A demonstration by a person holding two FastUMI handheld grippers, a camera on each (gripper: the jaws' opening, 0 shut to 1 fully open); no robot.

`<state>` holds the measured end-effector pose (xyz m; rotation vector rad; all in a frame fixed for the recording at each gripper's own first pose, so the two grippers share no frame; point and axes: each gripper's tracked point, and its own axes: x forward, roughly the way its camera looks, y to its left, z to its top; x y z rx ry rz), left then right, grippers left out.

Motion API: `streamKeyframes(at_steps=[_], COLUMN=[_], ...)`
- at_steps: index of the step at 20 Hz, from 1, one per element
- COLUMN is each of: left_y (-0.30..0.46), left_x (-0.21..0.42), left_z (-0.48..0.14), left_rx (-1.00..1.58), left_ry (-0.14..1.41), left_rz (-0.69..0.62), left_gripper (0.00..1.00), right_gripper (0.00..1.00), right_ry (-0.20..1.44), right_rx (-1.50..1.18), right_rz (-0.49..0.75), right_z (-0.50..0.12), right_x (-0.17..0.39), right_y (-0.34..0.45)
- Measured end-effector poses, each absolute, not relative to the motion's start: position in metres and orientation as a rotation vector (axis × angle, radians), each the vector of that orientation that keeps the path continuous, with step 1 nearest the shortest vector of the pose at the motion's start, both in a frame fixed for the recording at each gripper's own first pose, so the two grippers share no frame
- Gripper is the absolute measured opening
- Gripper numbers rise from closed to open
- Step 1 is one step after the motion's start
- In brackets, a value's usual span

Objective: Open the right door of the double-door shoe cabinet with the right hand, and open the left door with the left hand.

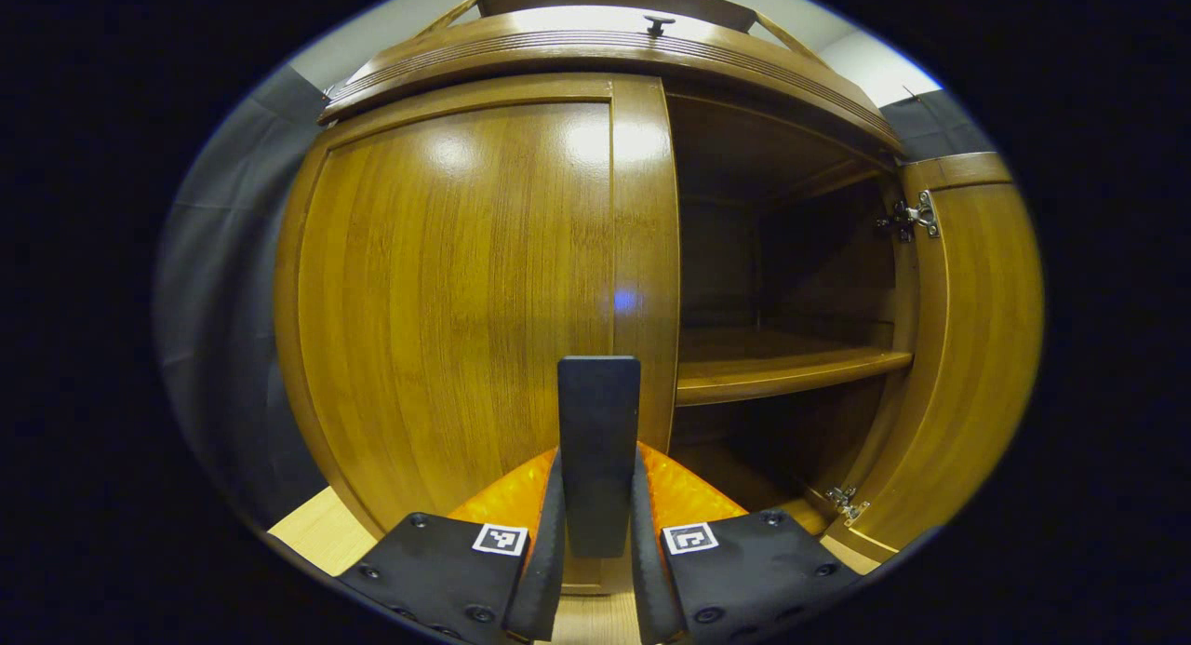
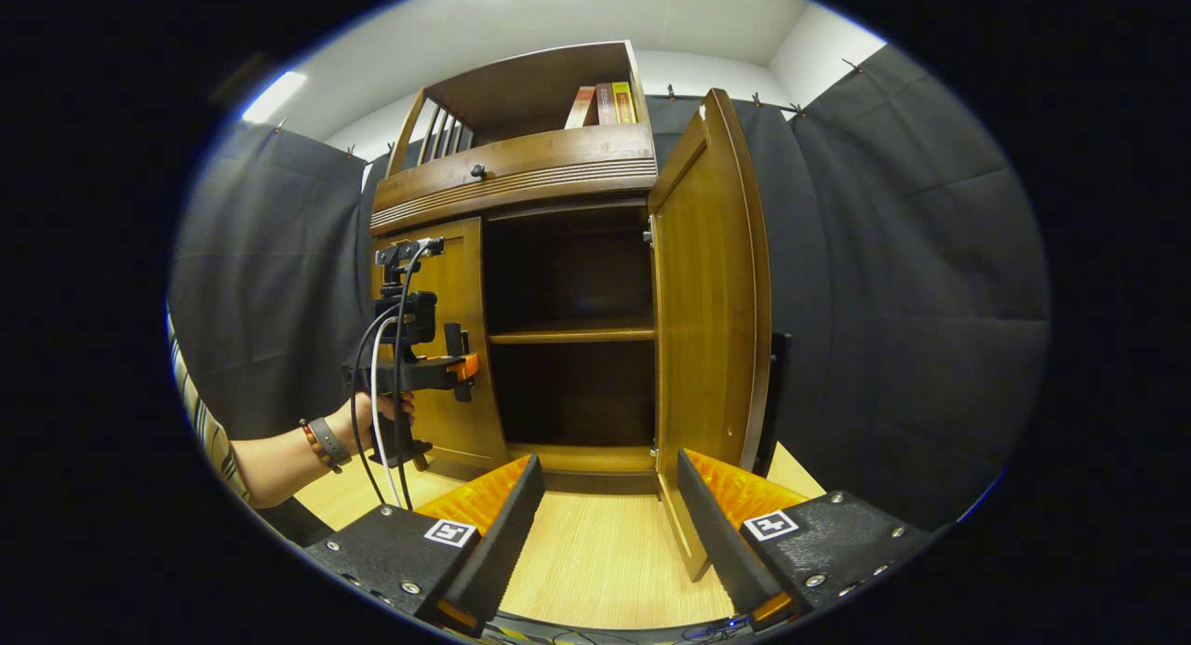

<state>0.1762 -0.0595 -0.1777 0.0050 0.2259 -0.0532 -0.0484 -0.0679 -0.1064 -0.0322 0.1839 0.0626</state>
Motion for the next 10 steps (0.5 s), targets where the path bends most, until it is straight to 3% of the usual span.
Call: streamKeyframes(at_steps=[10], left_y=[-0.048], left_x=[0.122], left_z=[-0.175], left_rx=[-0.011], left_ry=[0.267], left_rz=[-0.049], left_gripper=[0.35], right_gripper=[0.89], right_ry=[0.198], right_rx=[-0.051], right_rz=[0.09], right_z=[-0.108], right_x=[-0.053], right_y=[-0.061])
